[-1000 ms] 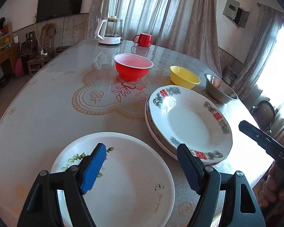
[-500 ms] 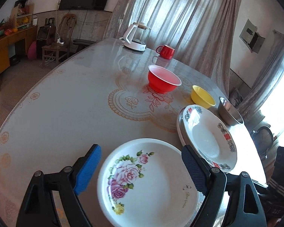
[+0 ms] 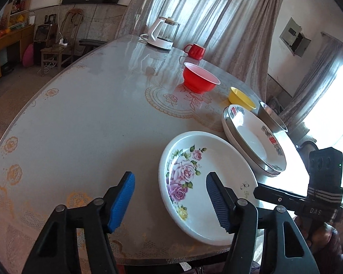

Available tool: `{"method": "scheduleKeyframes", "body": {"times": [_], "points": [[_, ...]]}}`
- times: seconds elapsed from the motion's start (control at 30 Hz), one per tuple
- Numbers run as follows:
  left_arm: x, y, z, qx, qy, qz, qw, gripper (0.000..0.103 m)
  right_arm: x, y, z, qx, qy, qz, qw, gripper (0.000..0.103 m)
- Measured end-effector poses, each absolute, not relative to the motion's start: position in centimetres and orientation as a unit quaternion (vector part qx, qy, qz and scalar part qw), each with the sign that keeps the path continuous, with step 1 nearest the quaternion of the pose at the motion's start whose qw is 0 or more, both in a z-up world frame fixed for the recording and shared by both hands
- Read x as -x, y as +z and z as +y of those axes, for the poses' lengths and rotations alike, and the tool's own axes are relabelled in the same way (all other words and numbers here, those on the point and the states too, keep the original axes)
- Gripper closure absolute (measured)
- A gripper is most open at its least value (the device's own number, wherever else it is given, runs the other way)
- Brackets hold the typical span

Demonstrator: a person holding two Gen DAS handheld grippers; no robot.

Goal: Organize plates and bowls
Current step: 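Move the left tool to the pink-rose plate rim and grip it, then lift the pink-rose plate with the left tool toward the plate stack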

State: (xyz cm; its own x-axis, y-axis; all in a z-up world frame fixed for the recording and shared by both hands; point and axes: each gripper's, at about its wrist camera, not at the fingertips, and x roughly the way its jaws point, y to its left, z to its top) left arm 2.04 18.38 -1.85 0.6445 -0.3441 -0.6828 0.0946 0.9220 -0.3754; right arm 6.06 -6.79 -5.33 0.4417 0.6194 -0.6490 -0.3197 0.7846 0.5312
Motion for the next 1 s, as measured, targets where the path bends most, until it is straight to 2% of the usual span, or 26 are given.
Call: {"method": "scheduleKeyframes", "body": {"times": [0.1,0.17,0.23,0.27,0.5,0.83,1.0], "points": [[-2.3,-2.7,18.1,0.157,-0.122,0.415,0.888,0.042,-6.3,-5.7,-6.5,-0.169,0.285,0.450,0.829,0.074],[-2.5,-3.0,17.7,0.150,-0.122,0.425,0.884,0.051,-6.5,-6.1,-6.3,-0.169,0.286,0.453,0.827,0.077],[-2.8,-3.2,17.2,0.139,-0.114,0.426,0.887,0.067,-6.5,-6.2,-6.2,-0.173,0.287,0.452,0.827,0.078],[-2.9,-3.3,17.0,0.134,-0.117,0.429,0.885,0.070,-6.5,-6.2,-6.1,-0.171,0.288,0.451,0.827,0.078],[-2.3,-3.4,15.9,0.110,-0.101,0.406,0.902,0.071,-7.2,-7.0,-7.1,-0.222,0.307,0.457,0.805,0.078],[-1.2,-2.1,16.7,0.137,-0.122,0.367,0.912,0.073,-6.3,-6.2,-5.6,-0.154,0.292,0.441,0.835,0.083],[-1.4,-2.0,16.6,0.141,-0.125,0.367,0.911,0.073,-6.2,-6.2,-6.2,-0.159,0.299,0.442,0.831,0.084]]}}
